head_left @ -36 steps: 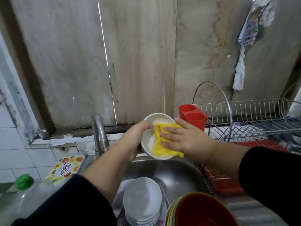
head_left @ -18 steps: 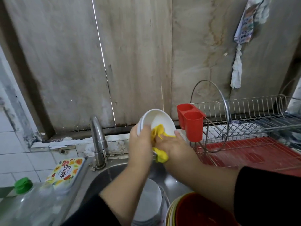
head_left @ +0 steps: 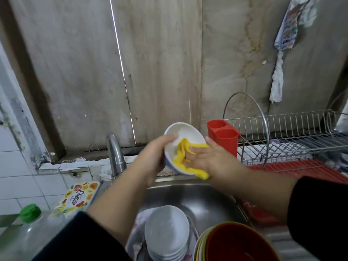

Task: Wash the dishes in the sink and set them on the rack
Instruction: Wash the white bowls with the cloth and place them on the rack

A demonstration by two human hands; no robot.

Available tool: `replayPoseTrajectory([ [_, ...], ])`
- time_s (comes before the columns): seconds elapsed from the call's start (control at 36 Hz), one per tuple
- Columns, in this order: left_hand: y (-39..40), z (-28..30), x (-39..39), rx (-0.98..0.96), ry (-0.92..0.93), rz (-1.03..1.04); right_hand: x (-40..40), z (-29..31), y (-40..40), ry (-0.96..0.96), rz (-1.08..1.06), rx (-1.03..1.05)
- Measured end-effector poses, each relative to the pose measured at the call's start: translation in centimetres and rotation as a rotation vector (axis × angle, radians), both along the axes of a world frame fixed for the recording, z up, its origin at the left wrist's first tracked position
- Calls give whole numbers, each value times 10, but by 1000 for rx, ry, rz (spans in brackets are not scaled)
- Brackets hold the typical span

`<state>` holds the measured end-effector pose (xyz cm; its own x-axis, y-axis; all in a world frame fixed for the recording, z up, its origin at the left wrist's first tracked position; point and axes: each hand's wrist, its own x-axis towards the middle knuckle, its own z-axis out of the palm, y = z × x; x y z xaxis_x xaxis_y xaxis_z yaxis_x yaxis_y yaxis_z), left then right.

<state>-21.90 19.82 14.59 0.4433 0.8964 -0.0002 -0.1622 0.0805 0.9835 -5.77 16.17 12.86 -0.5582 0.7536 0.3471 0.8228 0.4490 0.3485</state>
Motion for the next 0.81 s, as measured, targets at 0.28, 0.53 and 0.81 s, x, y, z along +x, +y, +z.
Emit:
replayPoseTrajectory([
  [0.28, -19, -9, 25, 263, -63, 435, -20, -16, -4, 96, -66, -70],
  [0.53, -8, 4, 7, 8, -8, 316, -5, -7, -7, 129, 43, 61],
  [0.81, -15, 4, -3, -24, 49, 209, 5, -2, -13, 50, -1, 50],
])
